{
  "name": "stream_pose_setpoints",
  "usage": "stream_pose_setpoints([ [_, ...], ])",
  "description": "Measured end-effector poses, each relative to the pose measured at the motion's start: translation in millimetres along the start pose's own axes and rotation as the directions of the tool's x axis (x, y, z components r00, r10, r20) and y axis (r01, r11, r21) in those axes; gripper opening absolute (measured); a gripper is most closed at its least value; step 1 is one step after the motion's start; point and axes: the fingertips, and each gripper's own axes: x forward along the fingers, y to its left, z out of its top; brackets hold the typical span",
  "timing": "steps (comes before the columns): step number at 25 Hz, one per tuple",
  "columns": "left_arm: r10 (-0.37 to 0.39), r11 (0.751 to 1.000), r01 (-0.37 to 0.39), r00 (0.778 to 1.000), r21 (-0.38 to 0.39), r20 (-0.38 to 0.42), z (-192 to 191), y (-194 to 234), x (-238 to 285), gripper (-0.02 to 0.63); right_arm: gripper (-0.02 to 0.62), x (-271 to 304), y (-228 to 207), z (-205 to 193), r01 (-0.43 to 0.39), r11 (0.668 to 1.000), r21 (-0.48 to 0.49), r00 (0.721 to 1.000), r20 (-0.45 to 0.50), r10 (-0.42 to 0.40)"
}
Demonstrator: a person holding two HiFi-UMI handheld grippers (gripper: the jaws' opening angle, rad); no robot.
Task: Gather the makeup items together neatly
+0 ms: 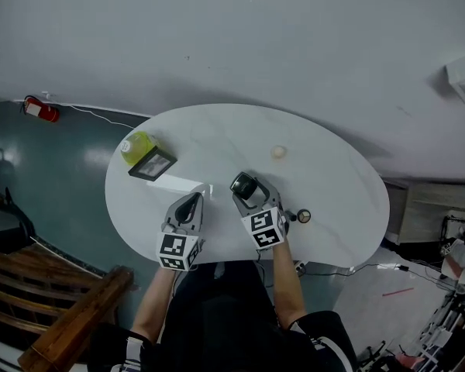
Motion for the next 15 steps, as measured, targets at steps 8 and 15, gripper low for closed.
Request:
stream_pose_setpoints([
  [8, -0.116, 0.991, 0.117, 0.993, 0.066, -0.023, -11.2, -37.9, -8.1, 0.020, 0.304, -44.2, 5.5, -37.5, 0.098, 0.993, 0.061, 0.995, -0.009, -0.098],
  [15, -0.186, 0.977, 0.190, 0.982, 0.099, -0.045, -21.7, -67.1, -10.3, 0.020, 0.304, -67.8, 3.7, -79.8, 0.164, 0.980, 0.115, 0.986, -0.059, -0.158],
])
